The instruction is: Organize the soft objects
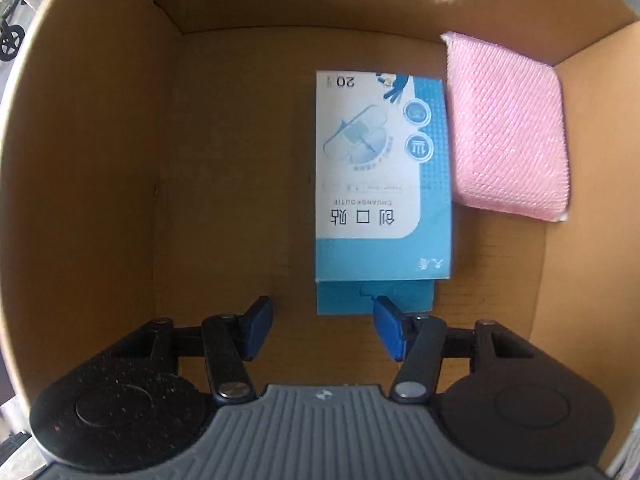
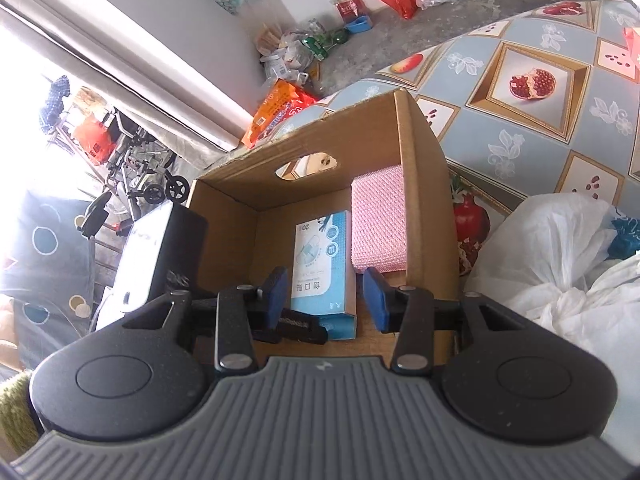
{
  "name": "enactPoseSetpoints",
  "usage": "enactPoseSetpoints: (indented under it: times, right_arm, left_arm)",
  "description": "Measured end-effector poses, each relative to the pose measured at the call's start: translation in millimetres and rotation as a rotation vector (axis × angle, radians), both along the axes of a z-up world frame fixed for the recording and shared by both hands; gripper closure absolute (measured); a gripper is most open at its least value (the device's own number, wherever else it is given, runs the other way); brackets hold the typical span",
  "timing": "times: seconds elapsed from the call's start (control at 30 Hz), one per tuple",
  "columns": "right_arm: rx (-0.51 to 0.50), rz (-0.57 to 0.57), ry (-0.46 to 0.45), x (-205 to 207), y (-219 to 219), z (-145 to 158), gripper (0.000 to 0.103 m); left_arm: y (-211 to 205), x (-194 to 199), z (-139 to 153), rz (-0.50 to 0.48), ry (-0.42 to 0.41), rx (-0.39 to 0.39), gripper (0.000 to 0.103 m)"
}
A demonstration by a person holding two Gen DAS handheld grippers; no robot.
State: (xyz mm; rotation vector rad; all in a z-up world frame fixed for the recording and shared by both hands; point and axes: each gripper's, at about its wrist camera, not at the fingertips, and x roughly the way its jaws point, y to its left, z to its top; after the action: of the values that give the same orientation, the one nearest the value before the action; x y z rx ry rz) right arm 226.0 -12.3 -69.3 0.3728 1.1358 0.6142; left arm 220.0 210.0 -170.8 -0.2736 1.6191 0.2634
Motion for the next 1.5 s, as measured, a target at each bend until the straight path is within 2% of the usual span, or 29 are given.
enactPoseSetpoints:
  times: [0.07,0.3,0.53,0.67,0.77,0.93,1.0,1.1,1.17,1.23,1.5]
  right_arm:
    - [-0.001,-0.003,-0.001,-1,0,0,0.062]
    - [-0.002,-0.008,0.001,-4,0,-1,0.062]
    - [0.000,-0.018,-0.002,-7,-9,-1,0.061]
    - [-0.006,-0.015,-0.014,-8,-19,4,0.060]
    - [0.013,-0.015,-0.007,-7,-24,4,0.060]
    - [0.013,-0.008,-0.023,-8,-23,6,0.058]
    - [0.022,-0.012,-0.014,-8,-22,6,0.058]
    - [0.020,-0.009,-0.016,-9,-20,6,0.058]
    - [0.022,-0.009,-0.012,-10,-19,5,0.058]
    - [0.020,-0.008,-0.008,-10,-18,3,0.058]
    - [0.021,-0.028,-0.006,-8,-19,1,0.057]
  left_arm:
    - [-2,4,5,-0.013,-0.044,0.001,0.045]
    - [-9,29,12,-0.070,-0.115,0.068,0.046]
    - [-28,24,18,-0.208,-0.165,0.119,0.044]
    - [-29,15,27,-0.235,-0.113,0.129,0.043]
    - [-15,5,46,-0.208,-0.103,0.142,0.043]
    - [7,9,67,-0.094,-0.140,0.230,0.042]
    - [22,19,68,-0.005,-0.151,0.174,0.042]
    - [48,30,65,0.177,-0.176,0.010,0.041]
    - [53,33,63,0.249,-0.201,-0.047,0.039]
    - [46,37,64,0.269,-0.218,-0.035,0.033]
    - [37,56,43,0.242,-0.232,-0.052,0.032]
